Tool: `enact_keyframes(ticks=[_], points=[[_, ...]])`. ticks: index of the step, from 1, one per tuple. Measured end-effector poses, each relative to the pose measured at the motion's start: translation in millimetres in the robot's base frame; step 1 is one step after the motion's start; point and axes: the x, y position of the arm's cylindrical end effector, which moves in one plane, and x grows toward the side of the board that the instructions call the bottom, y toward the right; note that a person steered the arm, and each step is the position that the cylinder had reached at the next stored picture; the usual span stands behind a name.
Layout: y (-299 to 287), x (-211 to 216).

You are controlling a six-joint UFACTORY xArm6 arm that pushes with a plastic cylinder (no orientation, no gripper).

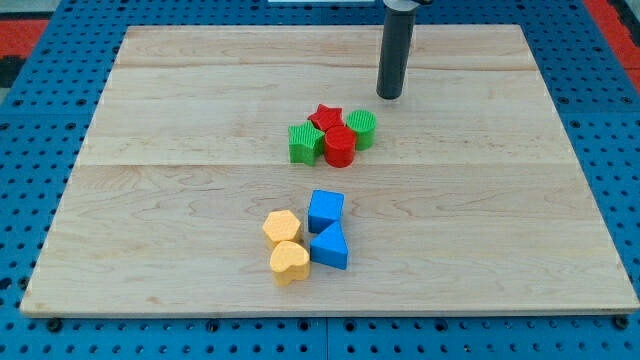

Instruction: Move your arm towards bottom

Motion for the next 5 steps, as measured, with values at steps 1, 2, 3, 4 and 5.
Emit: enact_keyframes(ticks=[1,2,3,4,5], points=[[2.3,0.0],[2.8,-0.1],[8.1,-10.3],[8.3,-10.5],[8.3,-18.8]])
